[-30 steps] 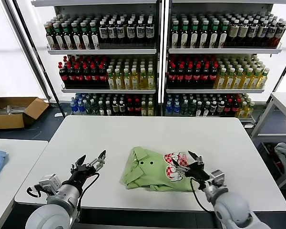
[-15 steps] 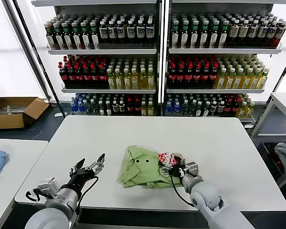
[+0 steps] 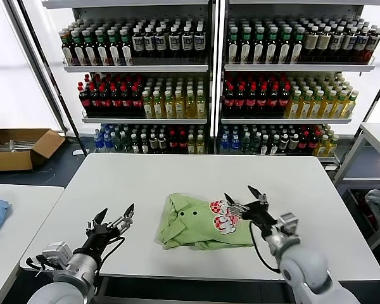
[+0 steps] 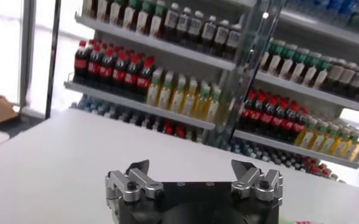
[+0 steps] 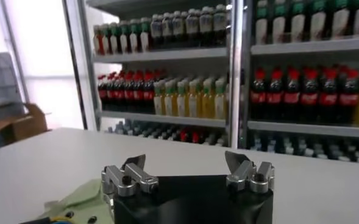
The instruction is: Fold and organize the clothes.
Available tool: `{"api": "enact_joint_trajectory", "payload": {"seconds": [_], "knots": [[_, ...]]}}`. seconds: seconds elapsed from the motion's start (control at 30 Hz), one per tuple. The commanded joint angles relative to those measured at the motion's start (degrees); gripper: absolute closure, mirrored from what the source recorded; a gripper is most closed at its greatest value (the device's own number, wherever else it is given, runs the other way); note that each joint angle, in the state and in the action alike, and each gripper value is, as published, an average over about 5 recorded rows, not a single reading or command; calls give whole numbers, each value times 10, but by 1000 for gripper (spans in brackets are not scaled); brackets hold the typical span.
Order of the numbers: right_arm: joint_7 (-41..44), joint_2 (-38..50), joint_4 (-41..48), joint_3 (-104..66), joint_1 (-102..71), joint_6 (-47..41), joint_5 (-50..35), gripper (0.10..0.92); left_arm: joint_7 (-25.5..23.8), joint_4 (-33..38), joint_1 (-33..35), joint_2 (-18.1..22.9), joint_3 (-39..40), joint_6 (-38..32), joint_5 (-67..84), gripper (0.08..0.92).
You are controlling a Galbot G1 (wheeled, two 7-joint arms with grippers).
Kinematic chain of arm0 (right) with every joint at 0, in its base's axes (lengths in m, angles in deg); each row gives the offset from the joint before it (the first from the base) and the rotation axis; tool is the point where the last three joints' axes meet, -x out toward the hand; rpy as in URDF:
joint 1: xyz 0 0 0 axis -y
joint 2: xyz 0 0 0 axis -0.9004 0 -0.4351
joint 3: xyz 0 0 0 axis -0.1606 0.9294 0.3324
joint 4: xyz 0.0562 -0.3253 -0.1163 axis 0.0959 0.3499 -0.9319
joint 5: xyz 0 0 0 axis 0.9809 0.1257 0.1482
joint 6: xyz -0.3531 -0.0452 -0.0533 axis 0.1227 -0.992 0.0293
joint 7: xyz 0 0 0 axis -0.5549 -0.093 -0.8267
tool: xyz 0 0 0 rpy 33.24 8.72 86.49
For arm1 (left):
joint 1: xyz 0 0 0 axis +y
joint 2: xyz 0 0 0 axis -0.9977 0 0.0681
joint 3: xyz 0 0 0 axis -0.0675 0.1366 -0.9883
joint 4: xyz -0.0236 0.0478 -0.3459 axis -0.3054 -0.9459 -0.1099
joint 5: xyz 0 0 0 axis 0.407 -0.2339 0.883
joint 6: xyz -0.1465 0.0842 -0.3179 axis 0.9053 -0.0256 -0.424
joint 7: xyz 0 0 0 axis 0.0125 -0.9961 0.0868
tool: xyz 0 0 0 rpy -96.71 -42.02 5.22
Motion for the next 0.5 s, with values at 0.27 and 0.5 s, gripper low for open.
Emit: {"api": "enact_joint_trajectory", "payload": {"seconds": [0.27,0.5], "knots": [[141,-97,-58,-304,-333,223,54,203,-191,-17,71,64,-64,-164,-204,177],[138,-103,-52,-284,-316,220,72,203,-205,-9,88,72,-90,-178,-207,177]]}}
